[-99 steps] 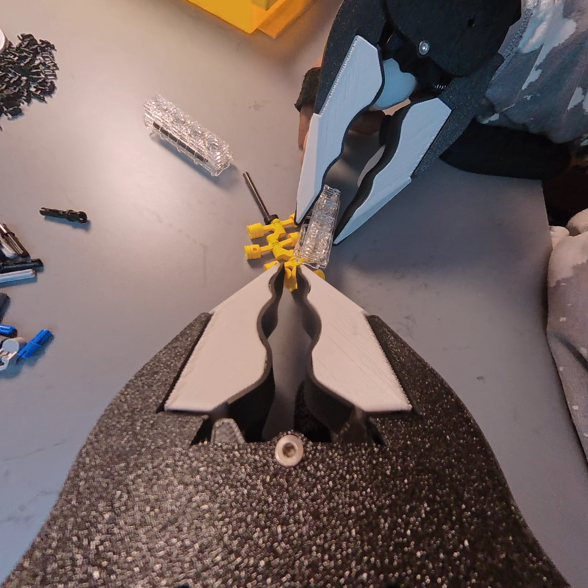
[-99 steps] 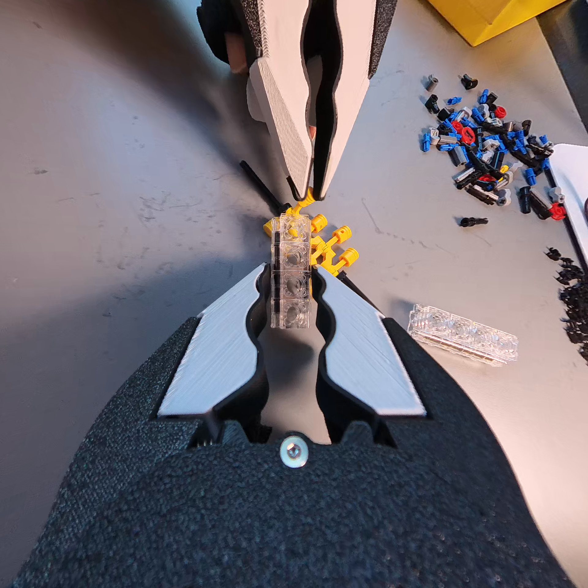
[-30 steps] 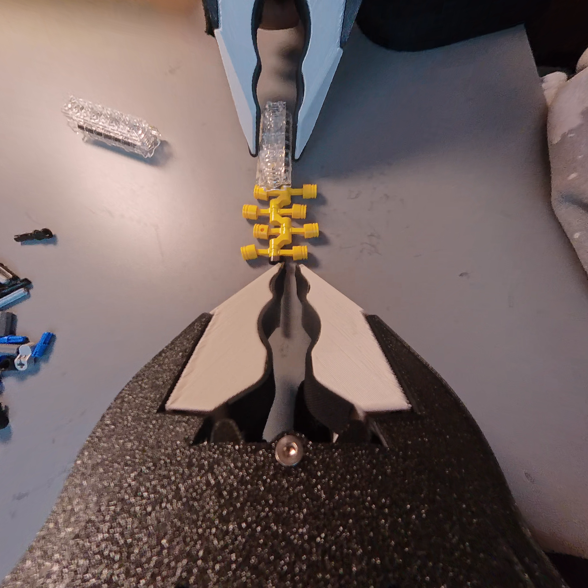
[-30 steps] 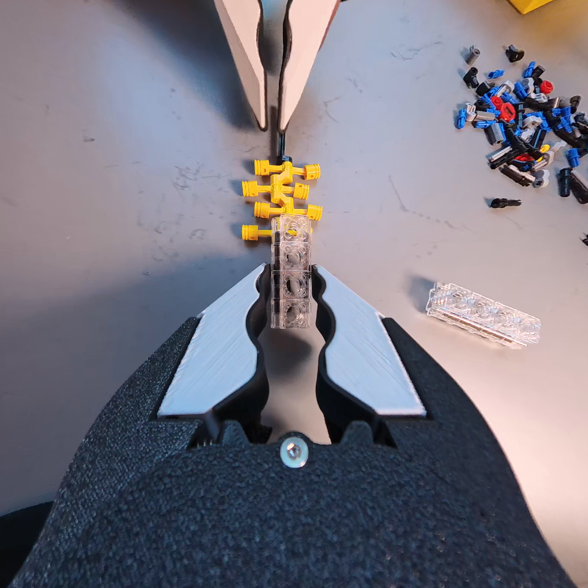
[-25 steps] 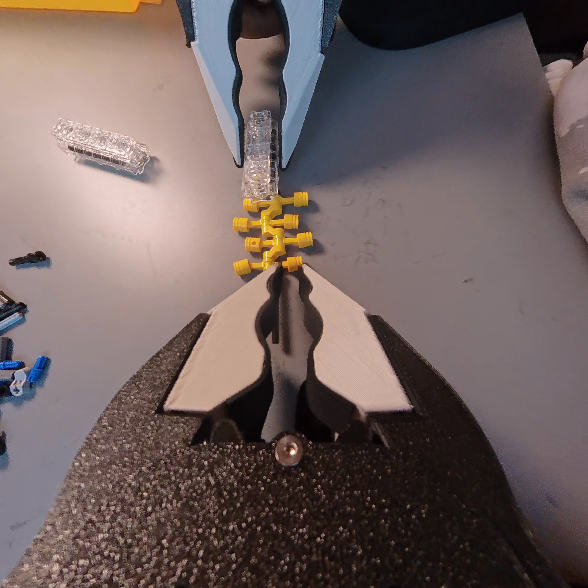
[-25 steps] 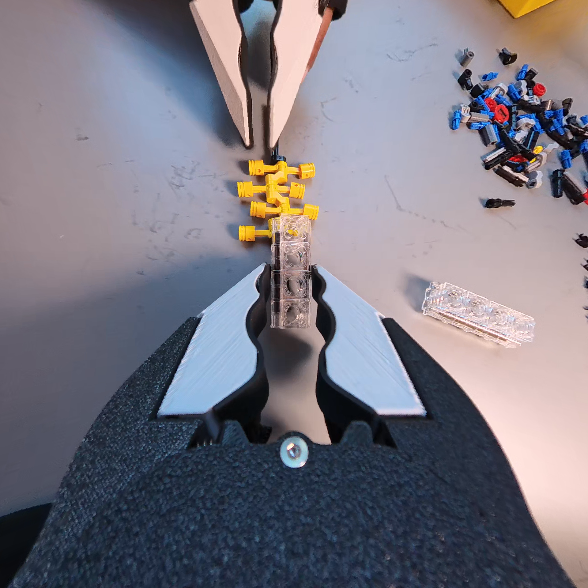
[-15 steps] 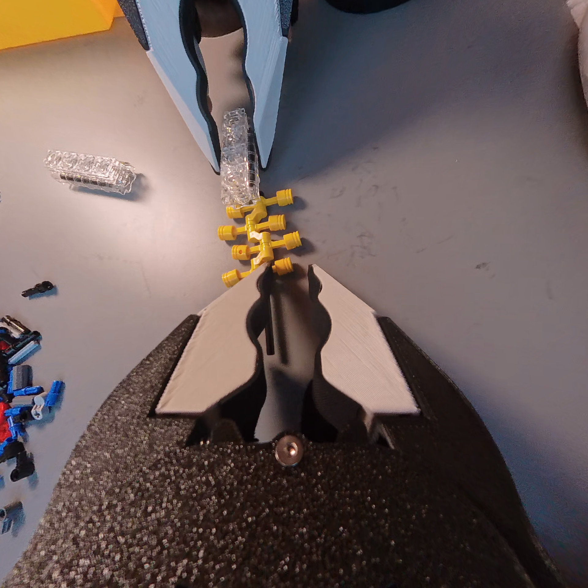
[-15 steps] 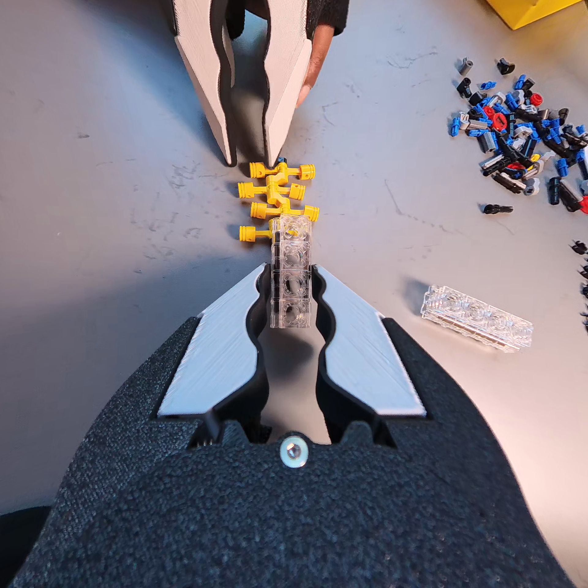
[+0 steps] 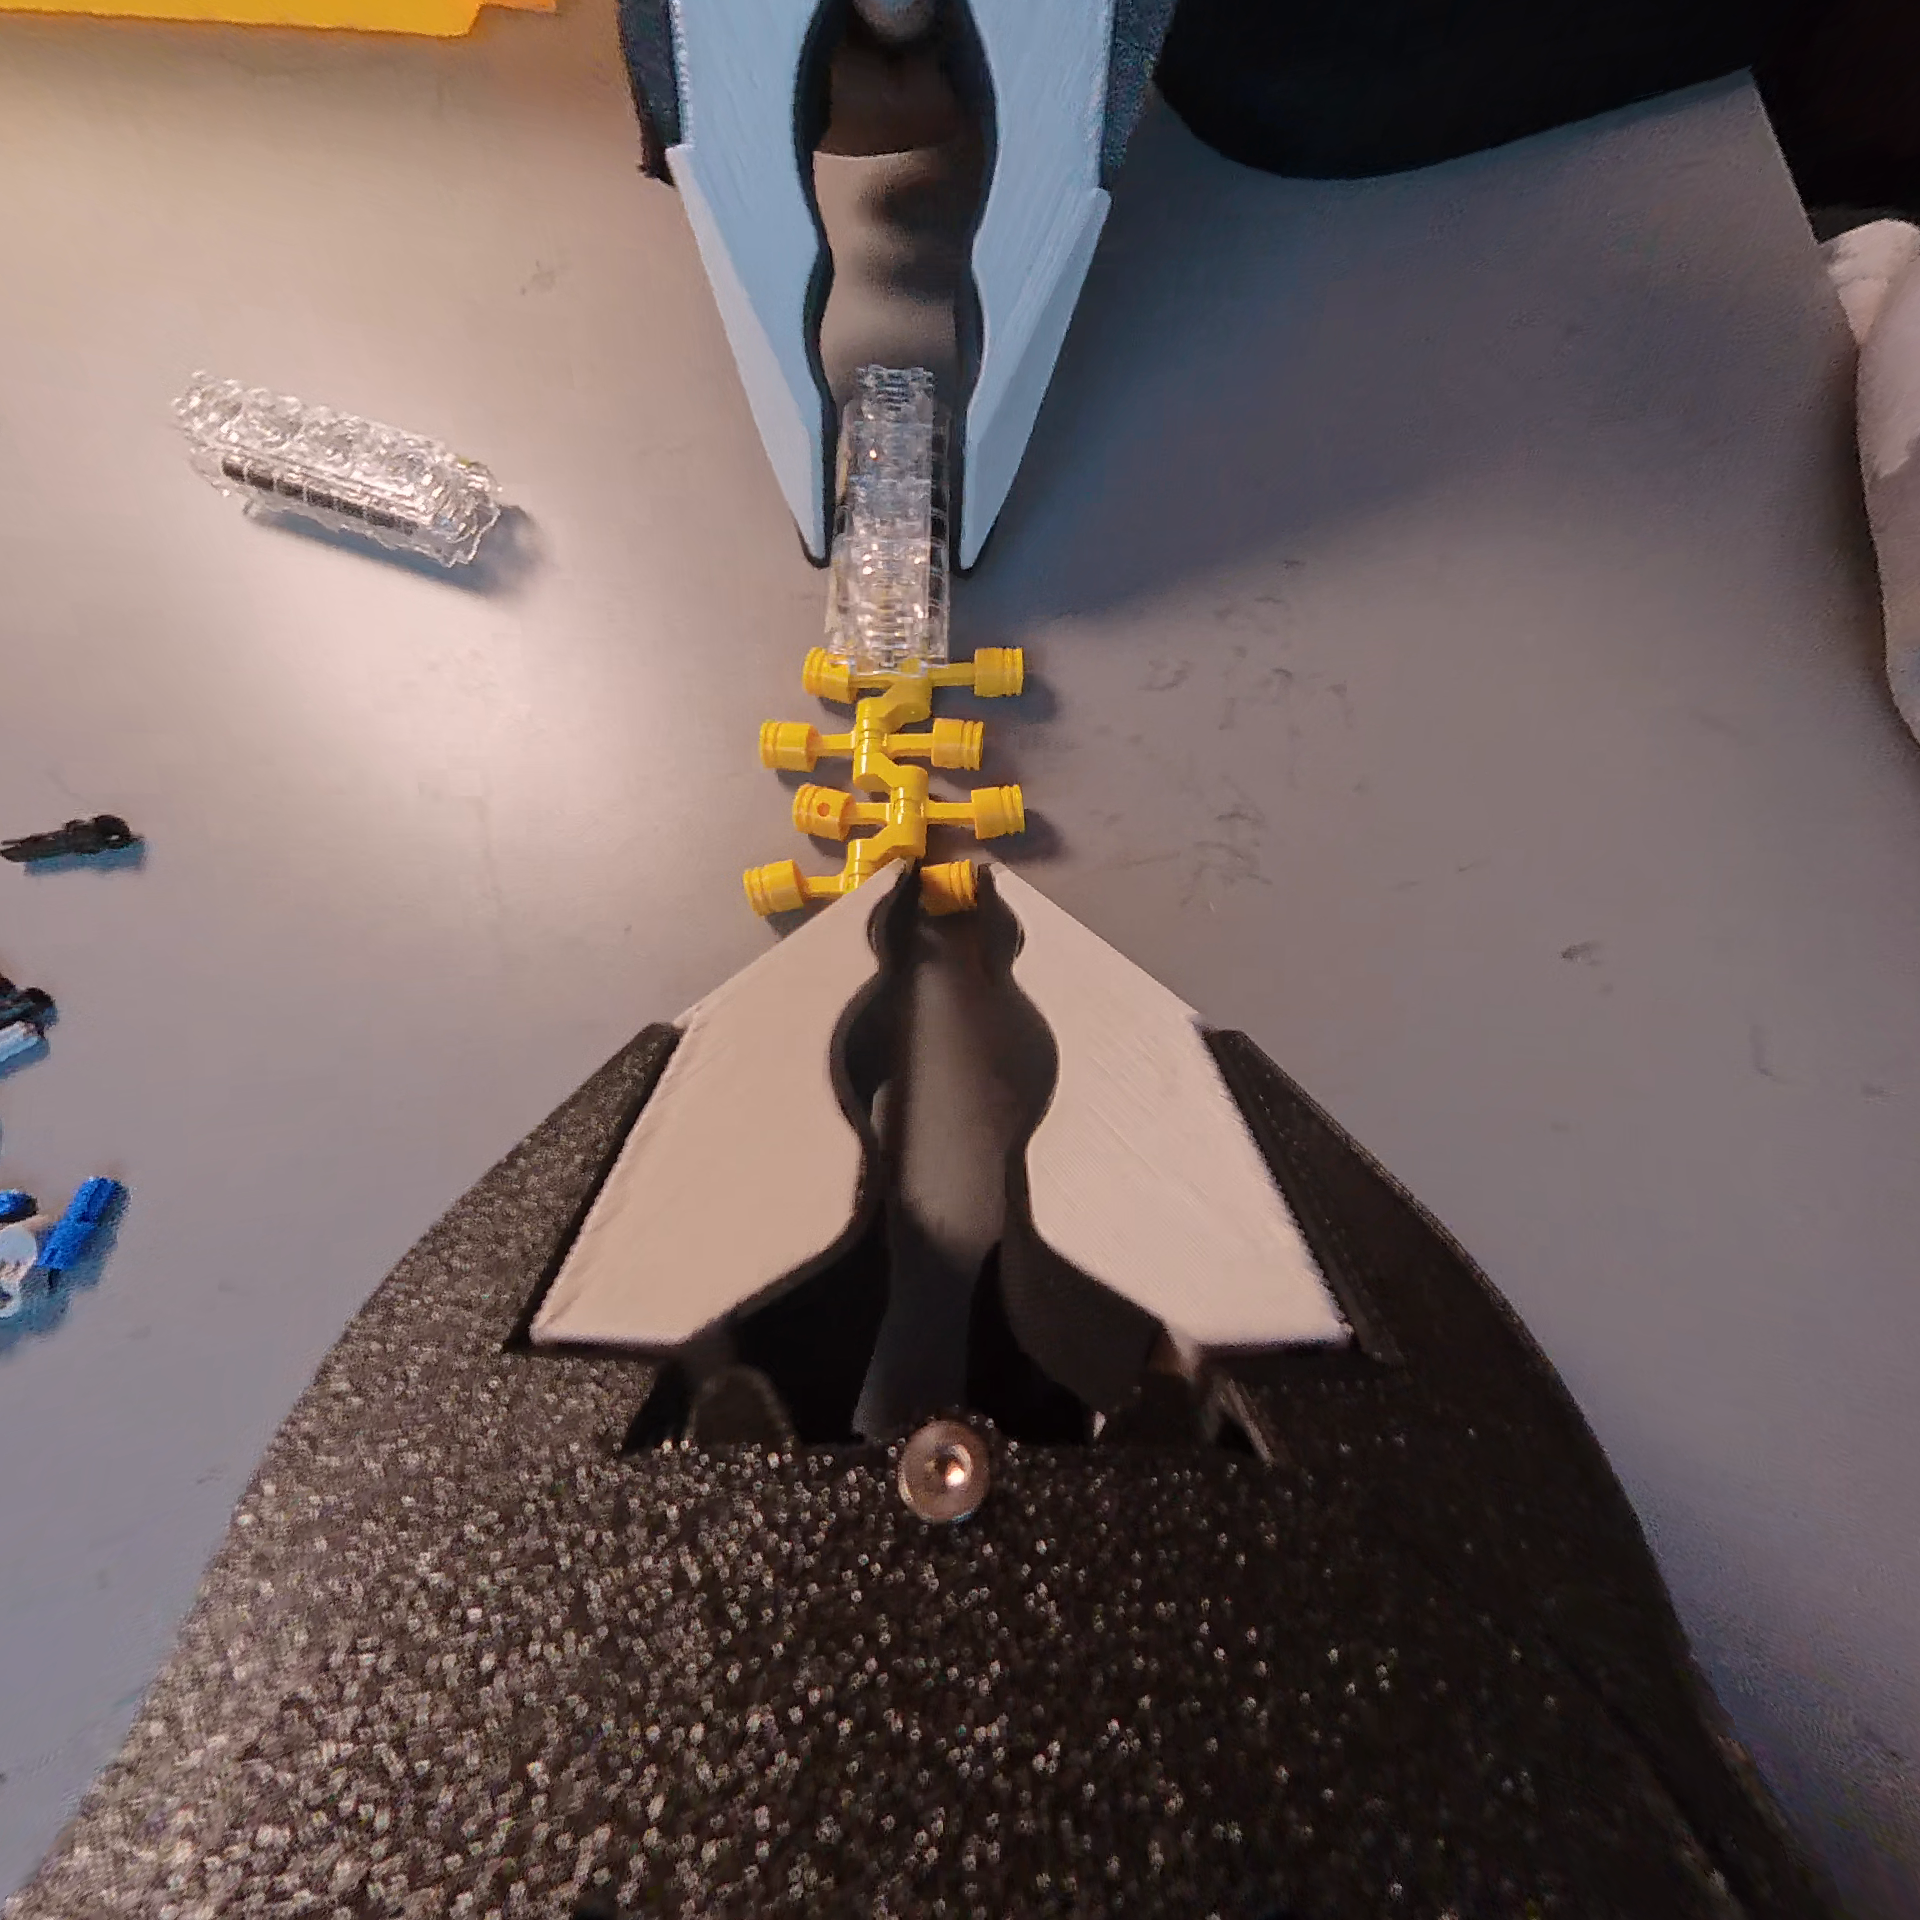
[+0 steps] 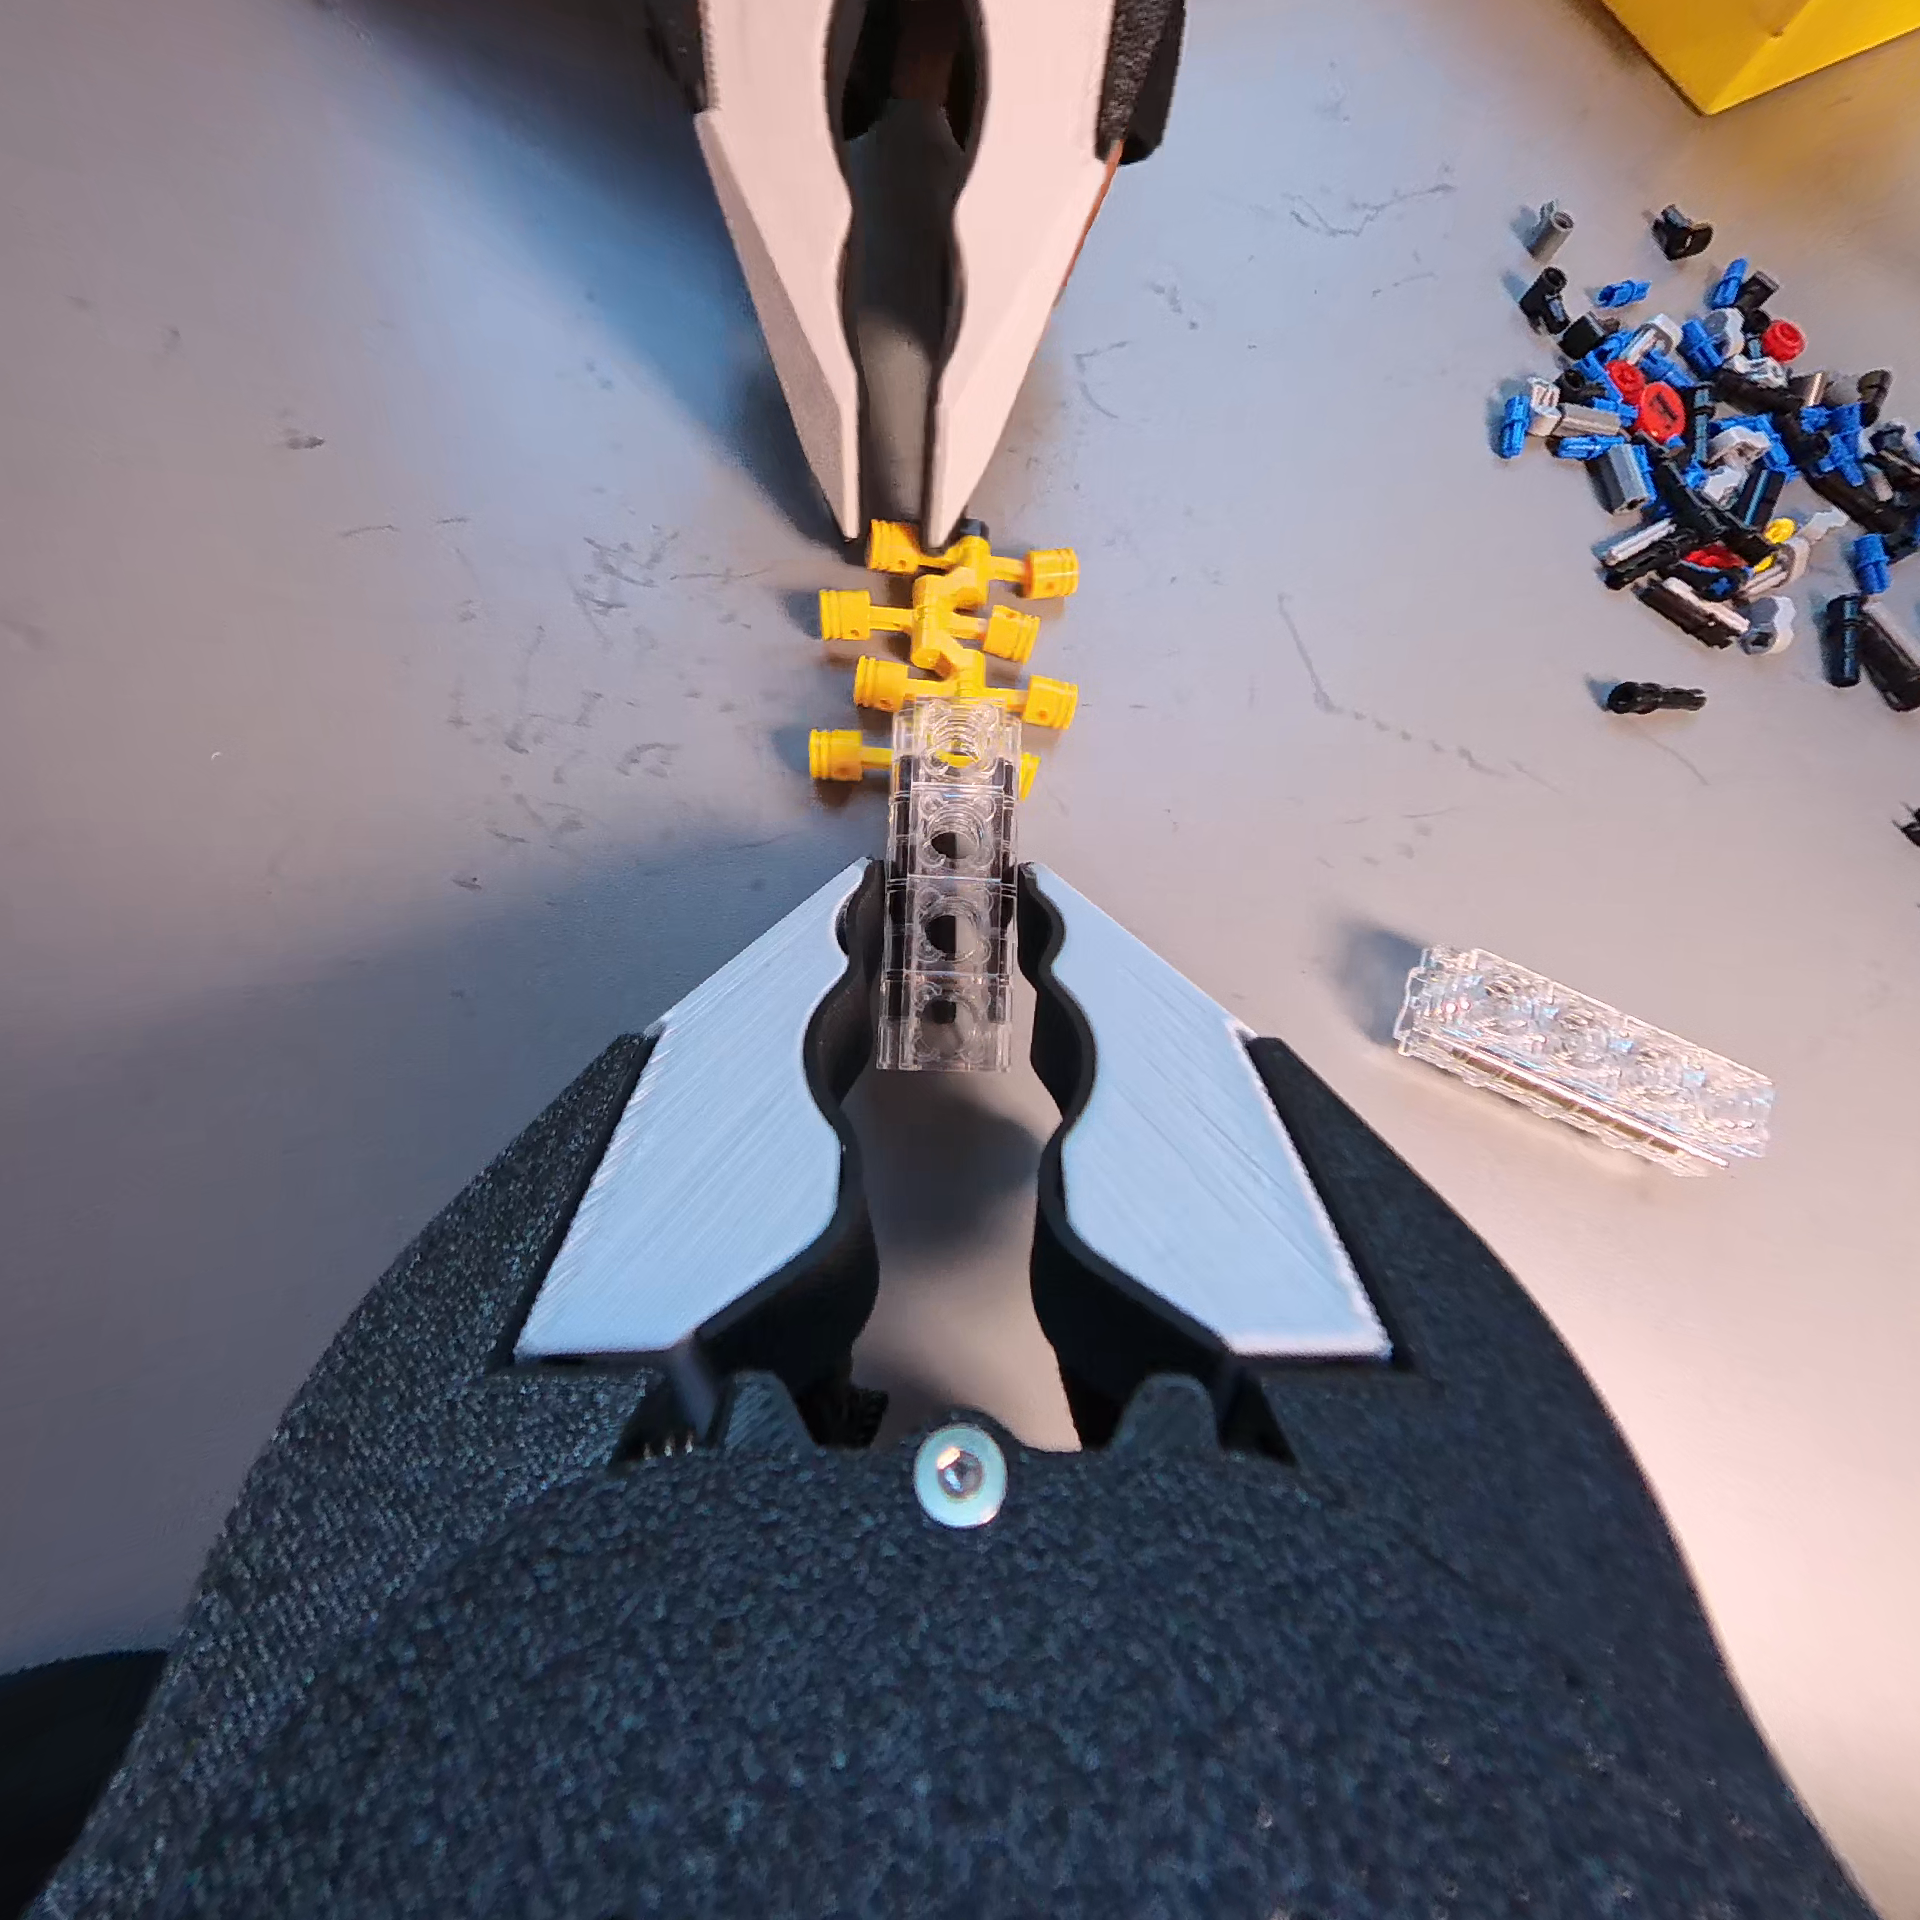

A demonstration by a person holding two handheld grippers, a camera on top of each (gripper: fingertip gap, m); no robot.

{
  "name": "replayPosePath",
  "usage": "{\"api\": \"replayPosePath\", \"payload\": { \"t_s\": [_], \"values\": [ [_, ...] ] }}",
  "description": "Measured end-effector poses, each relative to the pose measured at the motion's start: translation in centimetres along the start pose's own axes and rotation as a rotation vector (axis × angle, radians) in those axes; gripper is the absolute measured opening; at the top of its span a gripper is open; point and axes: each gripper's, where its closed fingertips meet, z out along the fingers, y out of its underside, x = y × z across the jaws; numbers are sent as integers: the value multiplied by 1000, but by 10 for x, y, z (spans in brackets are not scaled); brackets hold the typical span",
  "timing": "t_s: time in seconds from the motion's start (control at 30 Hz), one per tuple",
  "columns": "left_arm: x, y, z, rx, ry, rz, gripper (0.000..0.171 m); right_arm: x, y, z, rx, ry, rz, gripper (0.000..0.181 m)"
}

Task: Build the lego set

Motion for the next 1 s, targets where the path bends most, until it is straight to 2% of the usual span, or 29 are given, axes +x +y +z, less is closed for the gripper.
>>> {"api": "replayPosePath", "payload": {
  "t_s": [0.43,0.77,1.0],
  "values": [
    [-18,-5,-7,63,-3,-200,10,-3,0,1,3,-20,-10,24],
    [-20,-9,-6,78,-14,-164,11,-3,0,1,6,-48,-15,25],
    [-26,-11,-6,77,35,-227,6,3,-1,-2,12,-59,-10,24]
  ]
}}
